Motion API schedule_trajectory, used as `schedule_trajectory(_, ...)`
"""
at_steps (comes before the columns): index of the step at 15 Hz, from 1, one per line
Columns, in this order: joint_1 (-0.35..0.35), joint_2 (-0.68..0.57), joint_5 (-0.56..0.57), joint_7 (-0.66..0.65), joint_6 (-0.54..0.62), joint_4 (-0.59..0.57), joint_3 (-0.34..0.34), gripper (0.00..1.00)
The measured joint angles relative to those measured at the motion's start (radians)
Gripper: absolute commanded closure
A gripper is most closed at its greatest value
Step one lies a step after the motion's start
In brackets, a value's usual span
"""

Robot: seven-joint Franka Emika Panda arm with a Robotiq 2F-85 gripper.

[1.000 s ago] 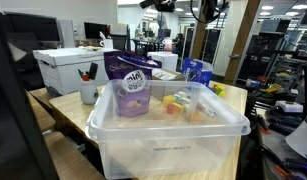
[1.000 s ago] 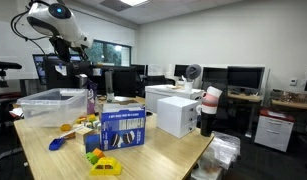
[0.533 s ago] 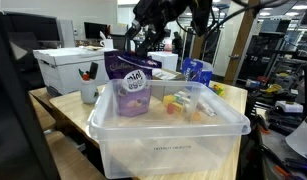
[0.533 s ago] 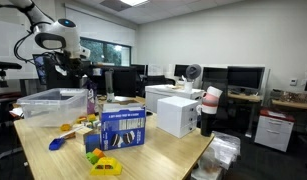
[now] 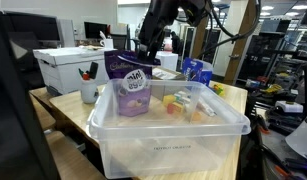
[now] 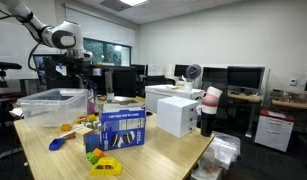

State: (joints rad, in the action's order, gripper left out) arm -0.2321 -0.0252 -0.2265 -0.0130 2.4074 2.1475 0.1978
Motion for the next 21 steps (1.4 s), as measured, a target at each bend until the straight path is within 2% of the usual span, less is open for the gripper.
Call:
schedule_trajectory(4,-0.01,-0.035,0.247,-0.13,-0.295,-0.206,0.005,0.0)
schedule_trajectory(7,-0.033,-0.1,0.334,-0.116,-0.511,-0.385,0.024,0.0)
schedule_trajectory(8,-0.049,-0.145,0.35,-0.063,-0.572,-0.478,0.035,0.0)
schedule_trajectory(13,-0.068,-0.254,0.36,0.119,-0.609,-0.636,0.051,0.0)
schedule_trajectory(21,-0.07,-0.271,0.359,0.103,-0.608,-0.647,0.044,0.0)
